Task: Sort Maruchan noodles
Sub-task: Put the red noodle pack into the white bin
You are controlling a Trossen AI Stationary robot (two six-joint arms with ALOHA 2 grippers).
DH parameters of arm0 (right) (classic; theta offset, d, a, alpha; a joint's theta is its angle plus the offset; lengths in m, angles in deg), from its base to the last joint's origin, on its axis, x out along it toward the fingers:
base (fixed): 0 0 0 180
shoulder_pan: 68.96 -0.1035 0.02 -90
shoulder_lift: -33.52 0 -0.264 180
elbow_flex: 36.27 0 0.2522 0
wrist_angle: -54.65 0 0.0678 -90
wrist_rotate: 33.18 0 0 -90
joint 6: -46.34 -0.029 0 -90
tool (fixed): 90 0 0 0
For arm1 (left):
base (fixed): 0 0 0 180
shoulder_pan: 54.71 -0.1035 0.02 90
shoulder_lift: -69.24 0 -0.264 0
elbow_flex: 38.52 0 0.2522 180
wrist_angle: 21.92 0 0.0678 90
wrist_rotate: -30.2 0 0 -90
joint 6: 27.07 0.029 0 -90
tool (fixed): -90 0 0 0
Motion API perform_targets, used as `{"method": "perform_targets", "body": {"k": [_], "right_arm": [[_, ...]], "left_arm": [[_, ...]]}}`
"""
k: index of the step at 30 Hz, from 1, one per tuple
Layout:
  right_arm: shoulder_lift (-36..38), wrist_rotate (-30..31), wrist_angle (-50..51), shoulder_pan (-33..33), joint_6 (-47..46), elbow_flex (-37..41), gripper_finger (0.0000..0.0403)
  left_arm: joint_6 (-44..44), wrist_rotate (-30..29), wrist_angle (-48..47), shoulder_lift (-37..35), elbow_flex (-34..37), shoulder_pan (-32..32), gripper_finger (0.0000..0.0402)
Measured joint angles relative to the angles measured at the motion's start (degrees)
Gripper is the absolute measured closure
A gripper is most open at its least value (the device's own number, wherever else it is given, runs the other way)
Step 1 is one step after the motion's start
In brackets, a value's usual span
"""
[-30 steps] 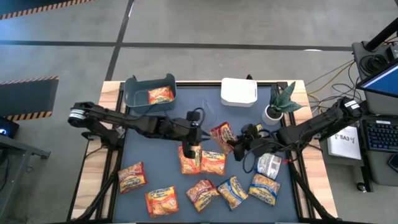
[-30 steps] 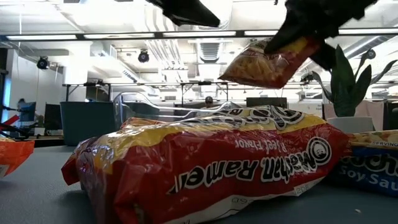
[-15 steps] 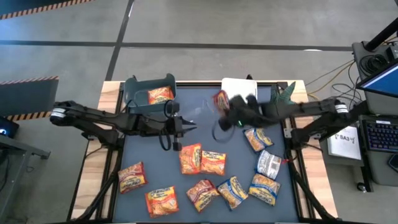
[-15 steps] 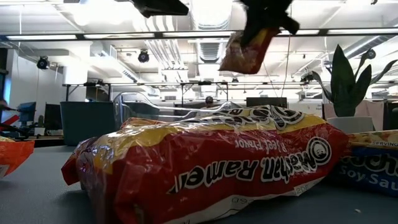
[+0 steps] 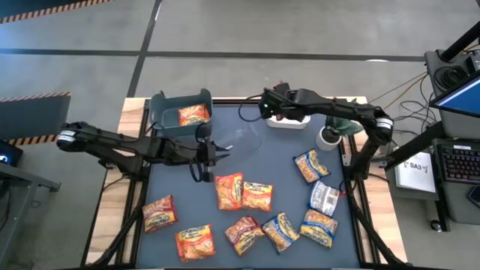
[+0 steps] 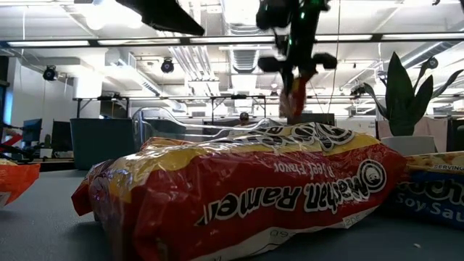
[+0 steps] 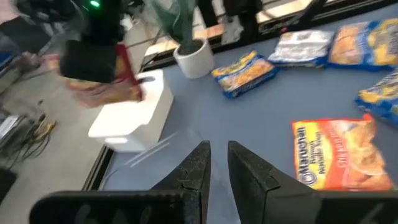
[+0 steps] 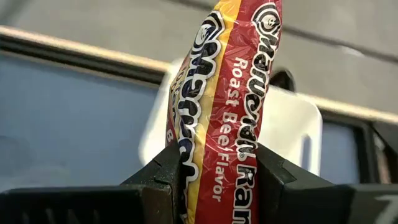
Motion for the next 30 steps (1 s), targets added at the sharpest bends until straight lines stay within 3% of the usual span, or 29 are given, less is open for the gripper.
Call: {"method": "perform_targets", "body": {"k": [5,30], "right_arm": [[-3.5,-2.9,1.3,2.8,-1.9,0.0,0.0294],[-6.5,-0.3,-6.4,4.1,-3.8,-0.5,0.0294]], "left_arm": [[-1.5,-0.4,-2.2,-0.1,0.2,0.0,0.0363],[0.3,-3.7,-2.5,-1.1,0.2,0.0,0.0363]]}}
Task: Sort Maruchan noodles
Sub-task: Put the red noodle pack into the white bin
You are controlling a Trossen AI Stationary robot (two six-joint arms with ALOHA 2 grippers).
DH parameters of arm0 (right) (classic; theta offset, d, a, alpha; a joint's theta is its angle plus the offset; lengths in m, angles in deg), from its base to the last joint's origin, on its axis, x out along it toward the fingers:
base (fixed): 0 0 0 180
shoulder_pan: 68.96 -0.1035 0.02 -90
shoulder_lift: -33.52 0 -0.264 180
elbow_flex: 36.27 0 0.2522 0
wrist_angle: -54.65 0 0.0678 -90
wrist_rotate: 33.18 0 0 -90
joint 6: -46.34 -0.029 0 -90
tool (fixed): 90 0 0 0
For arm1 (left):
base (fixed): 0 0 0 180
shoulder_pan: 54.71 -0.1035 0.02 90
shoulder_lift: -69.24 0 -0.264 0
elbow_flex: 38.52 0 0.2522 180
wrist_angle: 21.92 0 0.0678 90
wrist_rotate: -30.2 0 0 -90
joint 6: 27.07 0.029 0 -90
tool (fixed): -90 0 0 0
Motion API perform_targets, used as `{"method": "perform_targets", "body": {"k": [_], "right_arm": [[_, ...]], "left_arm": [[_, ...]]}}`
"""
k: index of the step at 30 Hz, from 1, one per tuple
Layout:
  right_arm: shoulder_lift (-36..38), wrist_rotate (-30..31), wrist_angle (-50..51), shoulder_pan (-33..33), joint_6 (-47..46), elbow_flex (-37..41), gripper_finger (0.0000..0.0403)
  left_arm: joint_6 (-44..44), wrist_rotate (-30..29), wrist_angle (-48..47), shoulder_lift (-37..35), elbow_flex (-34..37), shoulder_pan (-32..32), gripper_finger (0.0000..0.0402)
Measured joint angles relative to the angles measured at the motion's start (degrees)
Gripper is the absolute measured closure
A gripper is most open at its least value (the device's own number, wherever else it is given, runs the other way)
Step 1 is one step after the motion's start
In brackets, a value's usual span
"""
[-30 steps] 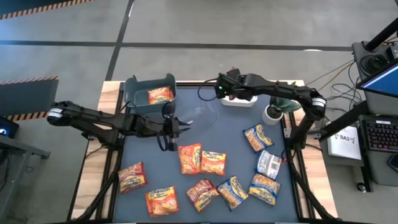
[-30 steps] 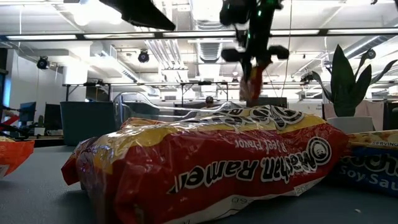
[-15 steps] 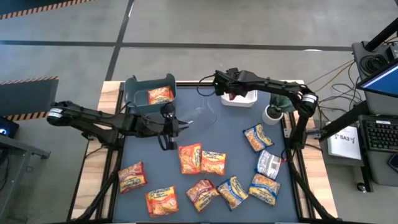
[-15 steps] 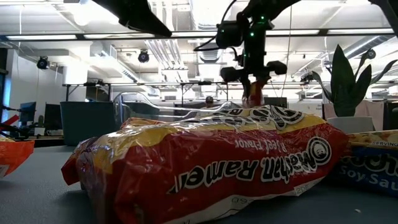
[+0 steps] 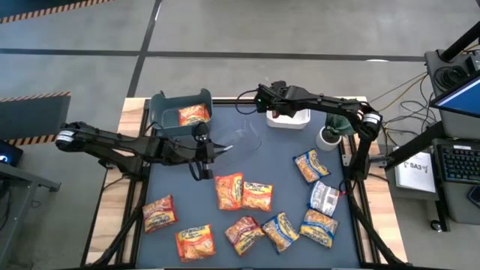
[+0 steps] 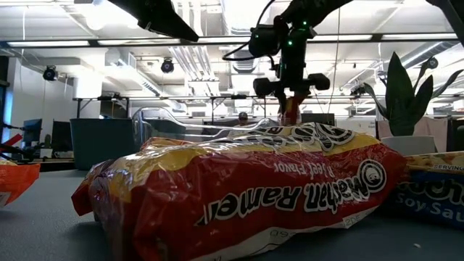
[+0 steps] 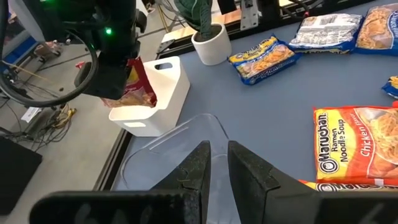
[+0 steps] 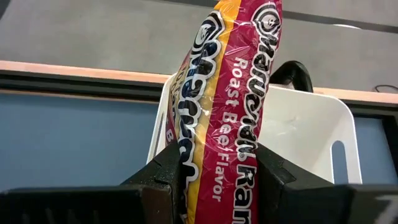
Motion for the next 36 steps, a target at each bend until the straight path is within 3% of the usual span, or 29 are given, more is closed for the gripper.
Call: {"method": "perform_targets", "body": {"k": [23,36], "right_arm": [[-7.9,0.2,-1.0,0.0,-0.9,0.0,0.0291],[-11.3,-0.6,-4.3,0.0,2.0,0.0,0.0227]], "left_arm": [[2.7,-1.0,0.9,-0.6,0.0,0.0,0.0363],[2.8,-1.0,1.4,-0.6,0.0,0.0,0.0363]]}}
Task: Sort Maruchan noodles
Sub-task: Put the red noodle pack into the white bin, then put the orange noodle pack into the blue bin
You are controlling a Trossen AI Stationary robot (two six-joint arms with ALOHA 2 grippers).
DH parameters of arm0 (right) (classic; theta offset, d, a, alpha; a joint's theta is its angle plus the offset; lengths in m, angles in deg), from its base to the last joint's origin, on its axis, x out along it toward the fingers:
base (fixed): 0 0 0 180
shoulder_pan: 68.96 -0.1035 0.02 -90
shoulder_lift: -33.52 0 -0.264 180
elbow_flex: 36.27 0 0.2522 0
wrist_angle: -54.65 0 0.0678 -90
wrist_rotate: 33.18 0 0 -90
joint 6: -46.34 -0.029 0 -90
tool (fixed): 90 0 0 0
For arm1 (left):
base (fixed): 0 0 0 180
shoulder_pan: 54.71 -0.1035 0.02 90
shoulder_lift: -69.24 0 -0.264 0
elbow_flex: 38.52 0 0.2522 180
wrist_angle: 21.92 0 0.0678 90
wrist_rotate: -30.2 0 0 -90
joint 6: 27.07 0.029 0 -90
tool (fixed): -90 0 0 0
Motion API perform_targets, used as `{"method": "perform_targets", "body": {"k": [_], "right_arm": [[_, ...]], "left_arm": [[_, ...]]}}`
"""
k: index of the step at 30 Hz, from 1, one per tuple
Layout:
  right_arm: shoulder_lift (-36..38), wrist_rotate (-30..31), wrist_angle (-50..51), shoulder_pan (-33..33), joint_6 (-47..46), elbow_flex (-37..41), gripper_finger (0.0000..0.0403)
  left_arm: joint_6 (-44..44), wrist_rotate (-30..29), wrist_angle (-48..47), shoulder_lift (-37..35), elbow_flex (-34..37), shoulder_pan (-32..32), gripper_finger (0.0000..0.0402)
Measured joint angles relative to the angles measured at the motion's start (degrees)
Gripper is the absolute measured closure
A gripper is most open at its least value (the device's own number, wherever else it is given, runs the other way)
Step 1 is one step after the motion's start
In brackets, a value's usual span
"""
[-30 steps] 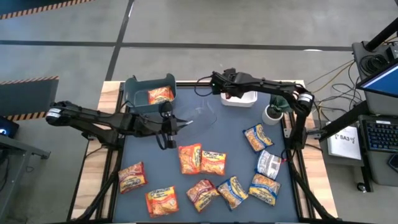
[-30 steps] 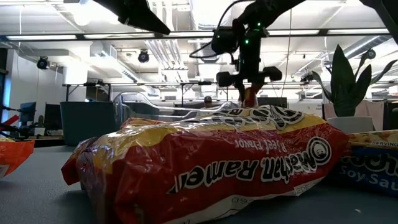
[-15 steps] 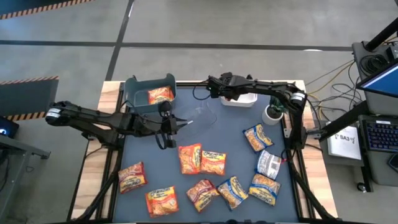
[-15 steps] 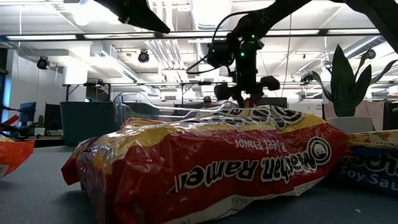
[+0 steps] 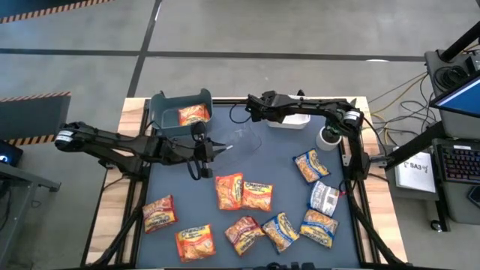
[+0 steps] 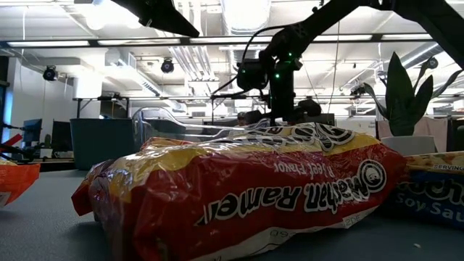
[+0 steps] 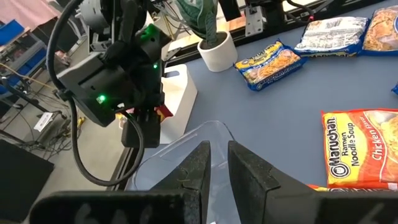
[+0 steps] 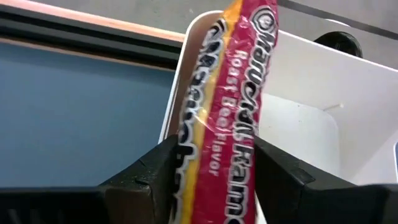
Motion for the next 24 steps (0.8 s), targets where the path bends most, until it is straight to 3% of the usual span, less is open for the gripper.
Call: {"method": "perform_targets", "body": {"k": [4,13,24], "right_arm": [[0.0,0.0,-0.1,0.0,0.7,0.0,0.0208],[0.2,-0.4,0.7,-0.2,2.9,-2.4,0.0205],[4.2,0.3,13.3,-2.6,3.9,-8.9,0.0204]], "left_arm": [[0.2,0.0,0.1,0.0,0.0,0.0,0.0363],[0.2,0.0,0.1,0.0,0.0,0.0,0.0363],[0.0,0.0,0.1,0.0,0.0,0.0,0.0363]]}}
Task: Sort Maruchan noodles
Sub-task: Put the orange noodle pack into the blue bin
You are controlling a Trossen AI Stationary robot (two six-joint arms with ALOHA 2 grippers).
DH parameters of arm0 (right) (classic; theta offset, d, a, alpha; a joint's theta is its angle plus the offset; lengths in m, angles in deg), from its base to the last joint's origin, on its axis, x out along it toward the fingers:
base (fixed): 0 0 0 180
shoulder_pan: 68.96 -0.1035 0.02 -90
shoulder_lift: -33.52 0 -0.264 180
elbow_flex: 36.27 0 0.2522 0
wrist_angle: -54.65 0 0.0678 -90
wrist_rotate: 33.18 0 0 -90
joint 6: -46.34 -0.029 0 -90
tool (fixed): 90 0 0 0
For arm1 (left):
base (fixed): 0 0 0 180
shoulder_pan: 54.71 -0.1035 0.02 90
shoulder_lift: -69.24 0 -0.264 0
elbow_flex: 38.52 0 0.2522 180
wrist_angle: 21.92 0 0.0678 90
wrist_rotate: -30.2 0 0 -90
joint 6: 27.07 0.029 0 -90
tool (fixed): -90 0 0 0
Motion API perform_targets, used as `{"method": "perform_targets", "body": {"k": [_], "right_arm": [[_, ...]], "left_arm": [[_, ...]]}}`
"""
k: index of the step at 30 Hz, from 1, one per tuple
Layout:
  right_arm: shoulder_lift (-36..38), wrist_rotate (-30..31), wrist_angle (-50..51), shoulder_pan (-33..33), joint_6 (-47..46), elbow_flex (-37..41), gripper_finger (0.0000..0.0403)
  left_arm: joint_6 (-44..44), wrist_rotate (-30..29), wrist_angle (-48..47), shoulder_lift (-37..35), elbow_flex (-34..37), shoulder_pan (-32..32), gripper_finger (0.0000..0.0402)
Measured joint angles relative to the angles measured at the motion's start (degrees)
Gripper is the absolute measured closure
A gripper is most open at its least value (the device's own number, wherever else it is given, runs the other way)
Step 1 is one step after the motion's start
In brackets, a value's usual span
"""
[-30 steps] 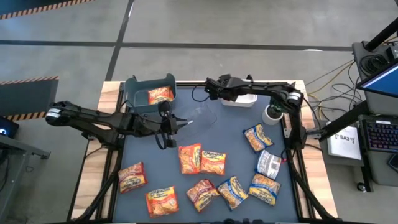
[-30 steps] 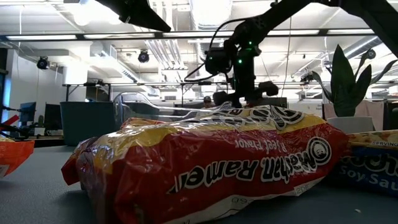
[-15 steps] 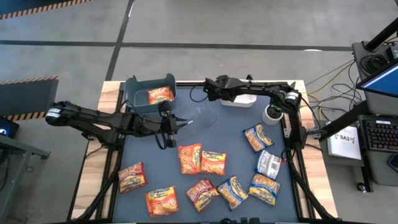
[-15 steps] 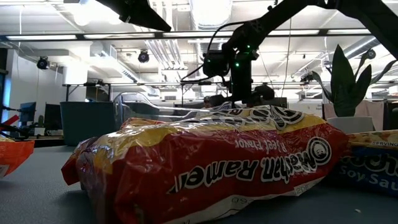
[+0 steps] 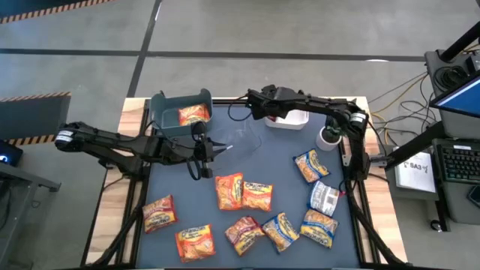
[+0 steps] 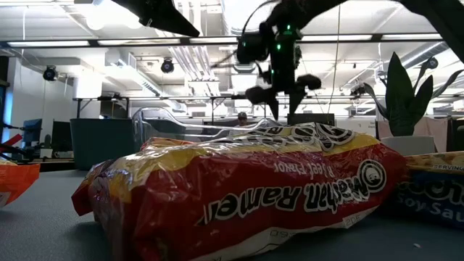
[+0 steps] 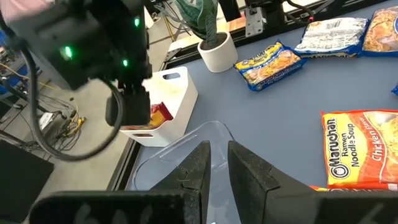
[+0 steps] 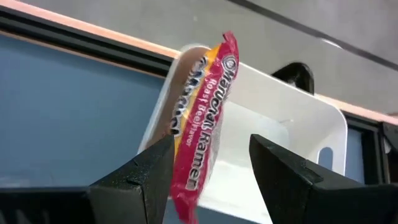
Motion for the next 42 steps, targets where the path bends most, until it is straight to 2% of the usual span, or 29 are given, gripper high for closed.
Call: {"method": "perform_targets", "body": {"k": [9,19,25,31,36,39,42], "right_arm": [[3.7,1.4,0.3,-6.3,4.5,0.1,0.0208],[7.2,1.2,1.3,-23.0,12.6,0.2,0.0282],[10.3,0.1,2.1,-31.9,14.8,3.4,0.0323],[15.3,-7.4,-0.2,-36.8,14.7,10.1,0.0341],[20.8,-14.4,-11.3,-37.8,14.8,20.0,0.0342],[24.0,-18.8,-23.3,-37.6,15.8,27.9,0.0342],[26.1,-20.3,-34.6,-37.4,16.7,34.7,0.0342]], "left_arm": [[-1.5,0.0,-0.6,0.0,0.0,0.0,0.0363],[-7.1,0.8,-2.6,0.0,0.0,0.1,0.0363],[-13.1,6.3,-3.9,0.0,0.0,0.1,0.0363],[-21.5,11.7,-8.3,0.0,0.0,2.8,0.0363],[-27.6,12.4,-11.0,0.1,0.0,8.8,0.0363],[-30.6,12.4,-11.2,1.2,0.0,12.4,0.0363],[-32.6,12.3,-11.3,3.4,0.0,15.0,0.0363]]}}
